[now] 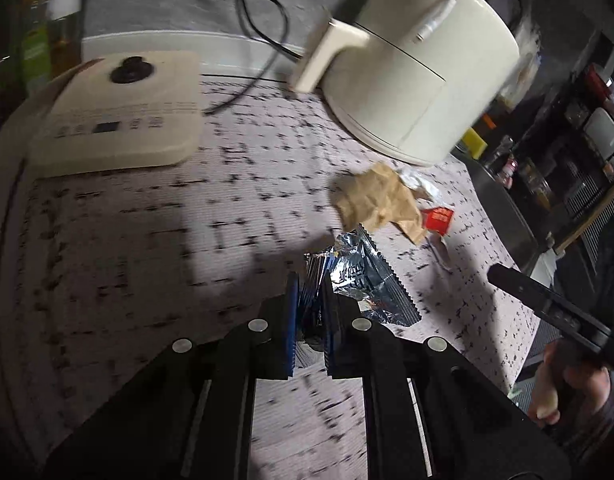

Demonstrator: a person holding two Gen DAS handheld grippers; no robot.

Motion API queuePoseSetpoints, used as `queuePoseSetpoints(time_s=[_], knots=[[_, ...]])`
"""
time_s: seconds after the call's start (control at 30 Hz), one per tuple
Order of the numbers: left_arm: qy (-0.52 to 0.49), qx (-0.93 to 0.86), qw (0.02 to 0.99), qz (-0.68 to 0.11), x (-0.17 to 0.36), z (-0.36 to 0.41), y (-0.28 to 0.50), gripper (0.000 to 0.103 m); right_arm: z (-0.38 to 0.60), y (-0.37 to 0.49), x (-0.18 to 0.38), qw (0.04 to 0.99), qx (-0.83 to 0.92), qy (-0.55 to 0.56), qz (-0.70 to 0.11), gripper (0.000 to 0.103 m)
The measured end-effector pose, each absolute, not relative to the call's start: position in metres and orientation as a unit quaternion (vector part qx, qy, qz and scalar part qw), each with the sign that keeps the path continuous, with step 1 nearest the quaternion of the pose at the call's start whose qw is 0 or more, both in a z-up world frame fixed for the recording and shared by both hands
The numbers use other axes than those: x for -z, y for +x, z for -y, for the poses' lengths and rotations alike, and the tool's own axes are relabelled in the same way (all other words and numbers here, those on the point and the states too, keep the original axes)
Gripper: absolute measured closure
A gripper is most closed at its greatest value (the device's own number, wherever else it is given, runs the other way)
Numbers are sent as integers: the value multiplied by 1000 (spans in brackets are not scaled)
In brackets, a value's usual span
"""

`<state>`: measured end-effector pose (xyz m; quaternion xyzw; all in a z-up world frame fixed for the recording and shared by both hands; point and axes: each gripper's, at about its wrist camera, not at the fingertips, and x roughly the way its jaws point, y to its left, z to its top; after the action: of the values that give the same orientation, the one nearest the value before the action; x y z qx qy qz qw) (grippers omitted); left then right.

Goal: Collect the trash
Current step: 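Grasp the red paper cup with the right tool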

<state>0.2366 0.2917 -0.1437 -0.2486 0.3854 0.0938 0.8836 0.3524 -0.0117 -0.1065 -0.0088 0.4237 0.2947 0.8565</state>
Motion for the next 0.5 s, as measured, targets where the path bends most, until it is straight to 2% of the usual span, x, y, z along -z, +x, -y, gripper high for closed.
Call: queuePoseSetpoints(time_s=[0.17, 0.37, 0.43, 0.5], knots=[[-254, -135, 878, -382, 141, -315, 205, 92, -19, 367, 121, 847, -308, -26, -432, 43], [-259, -177, 871, -377, 141, -327, 176, 92, -38, 380, 128, 852, -302, -45, -424, 44], [-265, -186, 870, -373, 141, -328, 167, 92, -41, 384, 132, 850, -298, -54, -431, 57], [-270, -194, 868, -368, 140, -328, 159, 92, -43, 386, 136, 851, -288, -70, -434, 79]])
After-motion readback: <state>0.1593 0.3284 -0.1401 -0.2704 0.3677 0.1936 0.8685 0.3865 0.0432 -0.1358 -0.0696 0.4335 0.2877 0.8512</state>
